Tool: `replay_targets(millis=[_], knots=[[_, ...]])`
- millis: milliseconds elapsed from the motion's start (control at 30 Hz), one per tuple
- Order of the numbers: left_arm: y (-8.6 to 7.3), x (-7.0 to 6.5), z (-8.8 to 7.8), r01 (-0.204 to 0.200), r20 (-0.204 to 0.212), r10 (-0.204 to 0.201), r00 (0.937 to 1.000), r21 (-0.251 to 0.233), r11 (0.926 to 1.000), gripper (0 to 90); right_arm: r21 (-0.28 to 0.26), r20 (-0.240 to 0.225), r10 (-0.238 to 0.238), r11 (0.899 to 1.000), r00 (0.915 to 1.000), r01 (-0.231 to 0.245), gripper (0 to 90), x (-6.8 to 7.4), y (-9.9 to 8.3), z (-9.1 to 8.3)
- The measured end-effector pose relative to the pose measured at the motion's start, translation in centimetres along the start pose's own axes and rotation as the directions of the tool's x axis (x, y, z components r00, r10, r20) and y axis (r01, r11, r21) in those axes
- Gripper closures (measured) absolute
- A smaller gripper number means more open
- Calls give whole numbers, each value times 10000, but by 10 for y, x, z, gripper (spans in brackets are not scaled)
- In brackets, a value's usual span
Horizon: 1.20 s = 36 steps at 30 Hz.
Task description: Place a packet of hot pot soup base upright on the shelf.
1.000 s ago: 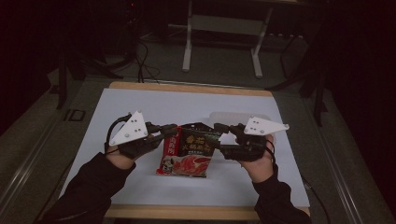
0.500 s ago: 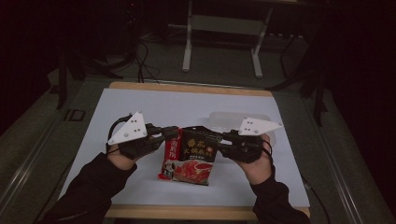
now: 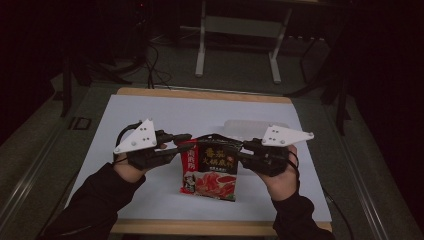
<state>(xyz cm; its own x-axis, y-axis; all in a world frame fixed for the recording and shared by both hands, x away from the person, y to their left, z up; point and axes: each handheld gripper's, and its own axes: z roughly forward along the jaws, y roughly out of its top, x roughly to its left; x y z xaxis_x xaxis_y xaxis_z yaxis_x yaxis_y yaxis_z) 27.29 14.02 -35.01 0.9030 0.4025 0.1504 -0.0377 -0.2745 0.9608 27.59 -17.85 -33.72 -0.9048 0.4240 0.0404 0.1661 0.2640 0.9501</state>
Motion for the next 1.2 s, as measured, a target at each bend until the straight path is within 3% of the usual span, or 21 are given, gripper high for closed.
replay_targets(millis=[67,167,200,500,533,700,900,933,967,1000,1067,1100,1133,1167,1200], knots=[[-1,-1,-1,-185,-353,184,9992,-32,9998,534,-41,174,-78,10000,9998,79,762,0,2,-2],[-2,0,-3,-63,-362,59,9993,-100,9999,371,-110,350,-16,9999,9994,20,763,-2,5,-6],[-4,4,-6,363,-223,-367,9991,-200,9991,309,-286,540,26,9996,9985,-10,762,-4,9,-11],[-17,12,-7,1252,-218,-1259,9918,-324,9916,132,-688,1176,113,9976,9930,-32,761,-10,22,-23],[-19,12,-6,1286,-239,-1294,9913,-309,9912,65,-792,1369,168,9968,9904,-59,761,-11,25,-26],[-30,13,-5,1570,-247,-1580,9871,-370,9869,26,-975,1690,237,9952,9853,-72,760,-14,28,-31],[-48,15,-4,1839,-457,-1859,9815,-461,9819,23,-1293,2343,407,9915,9713,-104,760,-20,33,-40],[-52,15,-4,1886,-453,-1907,9806,-475,9809,23,-1317,2450,429,9912,9686,-106,760,-22,34,-42],[-55,14,-3,1945,-450,-1966,9795,-460,9798,23,-1397,2763,501,9901,9598,-114,759,-24,35,-45],[-58,14,-3,1988,-504,-2005,9784,-364,9794,23,-1397,2763,501,9901,9598,-114,759,-24,35,-45],[-68,13,-2,2201,-586,-2209,9735,-202,9753,23,-1507,3283,634,9885,9424,-140,759,-28,36,-49],[-68,13,-2,2201,-586,-2209,9735,-202,9753,23,-1507,3283,634,9885,9424,-140,759,-28,36,-49],[-74,12,-2,2429,-537,-2438,9683,-240,9698,23,-1536,3489,628,9881,9351,-90,759,-29,36,-51],[-77,11,-3,2432,-571,-2440,9681,-215,9697,23,-1615,3948,637,9869,9165,10,759,-30,36,-55],[-80,10,-3,2447,-567,-2455,9677,-214,9694,23,-1653,4153,684,9862,9071,13,760,-30,36,-57]])
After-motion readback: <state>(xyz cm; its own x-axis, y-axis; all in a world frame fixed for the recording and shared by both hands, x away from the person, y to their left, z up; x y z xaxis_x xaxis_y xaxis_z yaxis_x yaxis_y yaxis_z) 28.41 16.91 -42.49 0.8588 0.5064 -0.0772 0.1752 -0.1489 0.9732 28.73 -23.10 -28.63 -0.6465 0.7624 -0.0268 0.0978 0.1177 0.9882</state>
